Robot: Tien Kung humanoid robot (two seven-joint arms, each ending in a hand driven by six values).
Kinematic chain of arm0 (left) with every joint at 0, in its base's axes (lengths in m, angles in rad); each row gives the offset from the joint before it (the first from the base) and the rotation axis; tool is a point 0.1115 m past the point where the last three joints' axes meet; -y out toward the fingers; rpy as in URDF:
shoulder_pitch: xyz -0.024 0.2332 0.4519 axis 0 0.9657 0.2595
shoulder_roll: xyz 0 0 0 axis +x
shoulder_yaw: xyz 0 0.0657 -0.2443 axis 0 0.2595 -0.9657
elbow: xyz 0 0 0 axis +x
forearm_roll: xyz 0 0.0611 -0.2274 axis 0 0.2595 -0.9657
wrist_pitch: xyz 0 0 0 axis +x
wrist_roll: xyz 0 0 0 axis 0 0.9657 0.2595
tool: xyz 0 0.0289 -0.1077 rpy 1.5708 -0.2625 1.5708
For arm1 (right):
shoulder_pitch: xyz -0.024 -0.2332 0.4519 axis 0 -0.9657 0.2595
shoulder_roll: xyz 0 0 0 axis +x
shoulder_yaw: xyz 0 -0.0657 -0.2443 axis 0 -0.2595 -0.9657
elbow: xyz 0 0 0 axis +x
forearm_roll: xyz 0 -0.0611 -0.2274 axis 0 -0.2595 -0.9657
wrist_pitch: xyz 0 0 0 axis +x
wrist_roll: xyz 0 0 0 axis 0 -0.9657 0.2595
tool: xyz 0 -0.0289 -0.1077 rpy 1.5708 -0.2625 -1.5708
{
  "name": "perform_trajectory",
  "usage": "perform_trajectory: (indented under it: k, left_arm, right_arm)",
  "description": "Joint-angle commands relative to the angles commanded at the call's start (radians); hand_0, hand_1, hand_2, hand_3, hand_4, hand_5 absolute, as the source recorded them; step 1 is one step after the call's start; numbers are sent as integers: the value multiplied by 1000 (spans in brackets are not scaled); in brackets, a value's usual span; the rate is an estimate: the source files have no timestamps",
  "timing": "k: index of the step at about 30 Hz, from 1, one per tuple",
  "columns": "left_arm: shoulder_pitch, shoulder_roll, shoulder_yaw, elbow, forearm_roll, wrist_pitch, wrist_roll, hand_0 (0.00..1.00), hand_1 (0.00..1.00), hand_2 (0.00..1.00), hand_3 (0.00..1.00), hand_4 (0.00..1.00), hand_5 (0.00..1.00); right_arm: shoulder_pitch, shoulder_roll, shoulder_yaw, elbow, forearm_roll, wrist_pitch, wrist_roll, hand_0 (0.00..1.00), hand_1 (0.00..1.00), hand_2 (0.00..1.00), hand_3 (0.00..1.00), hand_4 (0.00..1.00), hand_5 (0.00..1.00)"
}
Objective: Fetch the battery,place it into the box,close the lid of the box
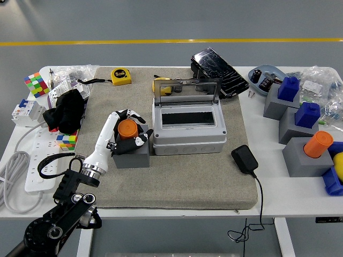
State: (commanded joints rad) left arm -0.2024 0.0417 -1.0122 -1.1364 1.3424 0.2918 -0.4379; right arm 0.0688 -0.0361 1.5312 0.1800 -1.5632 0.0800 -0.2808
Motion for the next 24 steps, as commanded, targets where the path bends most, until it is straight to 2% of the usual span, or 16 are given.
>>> perform_trajectory:
  k: [2,3,8,9,12,18,24]
  left_arm:
    - [-5,1,1,-2,-2,0,1,308,304,292,397,767,2]
    - [-9,2,2,-3,-3,0,1,299,257,269,394,766,2]
    - [-30,8,9,-17,-9,-1,4,299,257,269,394,766,2]
    - [-33,9,12,-21,-10,-2,6,280,211,224,392,759,2]
    - [-44,14,23,-41,-11,-5,19,280,211,224,392,759,2]
    - [-77,34,63,-103,7,-22,76,276,198,211,390,763,2]
    - [-143,53,123,-156,50,-24,139,273,191,205,391,766,2]
  right_arm:
    - [-1,0,1,0,0,0,0,640,665,674,608,997,588]
    - [-1,0,1,0,0,0,0,639,666,674,607,996,588]
    - [0,1,1,0,3,-2,2,639,666,674,607,996,588]
    - [1,2,1,0,4,-2,2,639,665,674,607,996,587]
    - [1,2,3,0,5,-2,2,639,665,674,607,996,587]
    - [1,1,8,0,0,-3,0,639,665,673,607,996,586]
    - [2,1,1,0,5,-3,1,639,665,674,607,996,586]
